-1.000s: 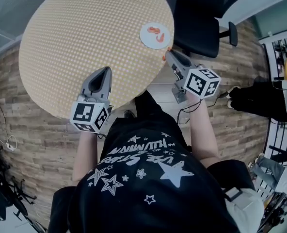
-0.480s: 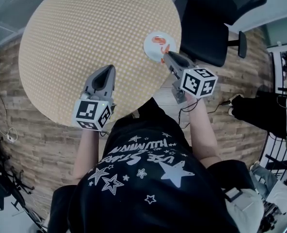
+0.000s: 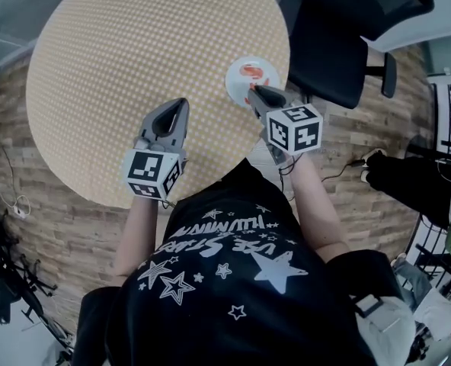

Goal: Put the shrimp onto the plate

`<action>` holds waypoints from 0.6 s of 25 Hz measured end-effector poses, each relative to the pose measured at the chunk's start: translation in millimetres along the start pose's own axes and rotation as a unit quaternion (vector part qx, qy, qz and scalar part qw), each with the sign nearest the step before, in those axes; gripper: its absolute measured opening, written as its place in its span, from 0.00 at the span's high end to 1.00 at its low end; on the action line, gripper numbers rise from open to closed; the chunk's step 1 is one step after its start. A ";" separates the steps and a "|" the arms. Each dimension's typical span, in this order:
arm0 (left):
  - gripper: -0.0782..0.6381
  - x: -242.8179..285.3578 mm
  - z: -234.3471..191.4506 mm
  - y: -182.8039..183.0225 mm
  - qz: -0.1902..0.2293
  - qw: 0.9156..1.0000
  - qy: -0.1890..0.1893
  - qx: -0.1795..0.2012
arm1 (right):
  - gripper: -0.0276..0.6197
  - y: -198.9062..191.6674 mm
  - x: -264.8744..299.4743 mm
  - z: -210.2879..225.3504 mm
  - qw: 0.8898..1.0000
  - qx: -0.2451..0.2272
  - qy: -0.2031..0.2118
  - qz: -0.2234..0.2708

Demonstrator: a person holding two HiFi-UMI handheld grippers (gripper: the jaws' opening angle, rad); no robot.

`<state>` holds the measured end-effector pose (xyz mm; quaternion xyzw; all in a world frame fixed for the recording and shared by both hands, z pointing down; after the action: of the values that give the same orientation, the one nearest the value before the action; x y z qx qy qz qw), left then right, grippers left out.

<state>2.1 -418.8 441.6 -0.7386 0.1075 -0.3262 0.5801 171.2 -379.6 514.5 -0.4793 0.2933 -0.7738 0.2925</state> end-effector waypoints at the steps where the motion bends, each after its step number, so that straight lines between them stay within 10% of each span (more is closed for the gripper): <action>1: 0.88 2.7 -1.0 -0.6 -0.004 1.000 -0.001 0.000 | 0.86 -1.0 4.2 0.5 1.000 -0.009 -0.005 -0.009; 15: 0.88 20.7 -7.8 -17.1 -0.051 0.999 -0.003 -0.001 | 0.86 -19.0 47.3 11.2 0.992 -0.039 -0.048 -0.105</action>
<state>9.4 -430.9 465.7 -0.7448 0.0682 -0.3529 0.5622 160.7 -403.7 559.6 -0.5554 0.2569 -0.7641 0.2042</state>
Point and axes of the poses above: the fingertips, and each gripper's own axes: x forward along the fingers, z to its right, y out of its top, the point moved 2 cm from there along -x, backward along the fingers, and after that the axes turned 4 degrees about y, right-handed, at the moved point
